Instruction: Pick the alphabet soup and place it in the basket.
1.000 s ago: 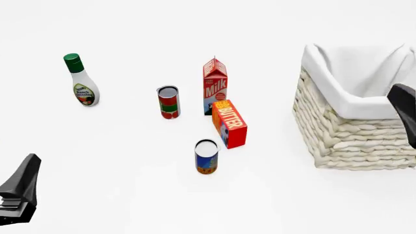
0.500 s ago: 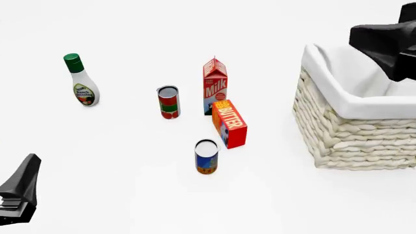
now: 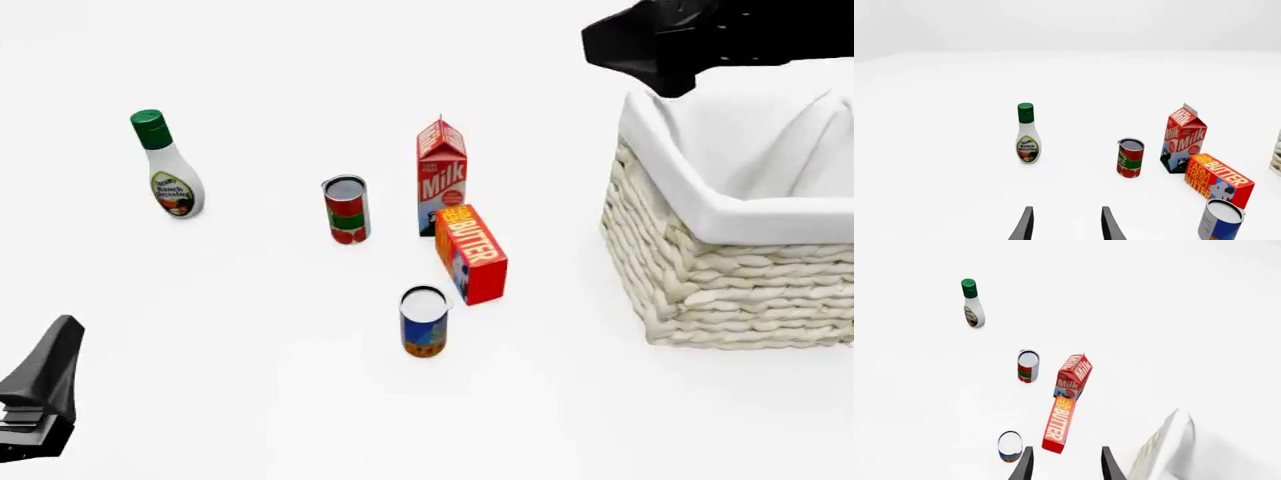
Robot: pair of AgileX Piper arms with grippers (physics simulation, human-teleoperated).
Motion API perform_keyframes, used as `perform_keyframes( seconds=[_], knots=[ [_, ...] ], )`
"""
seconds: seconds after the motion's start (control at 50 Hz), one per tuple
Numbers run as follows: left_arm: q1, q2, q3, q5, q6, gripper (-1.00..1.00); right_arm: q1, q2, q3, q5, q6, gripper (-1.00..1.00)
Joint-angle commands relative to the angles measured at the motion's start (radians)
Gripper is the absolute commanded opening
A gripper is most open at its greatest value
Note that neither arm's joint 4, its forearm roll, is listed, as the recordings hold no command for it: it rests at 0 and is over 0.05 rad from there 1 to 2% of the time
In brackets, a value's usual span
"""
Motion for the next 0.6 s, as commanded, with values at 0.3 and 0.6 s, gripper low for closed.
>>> perform_keyframes(
  seconds=[0.3, 0.6],
  knots=[
    [0.000, 0.000, 0.000, 0.000, 0.000, 1.00, 0.138, 0.210, -0.025, -0.074, 0.020, 1.00],
    [0.000, 0.000, 0.000, 0.000, 0.000, 1.00, 0.193, 0.290, -0.009, -0.132, 0.051, 1.00]
  ],
)
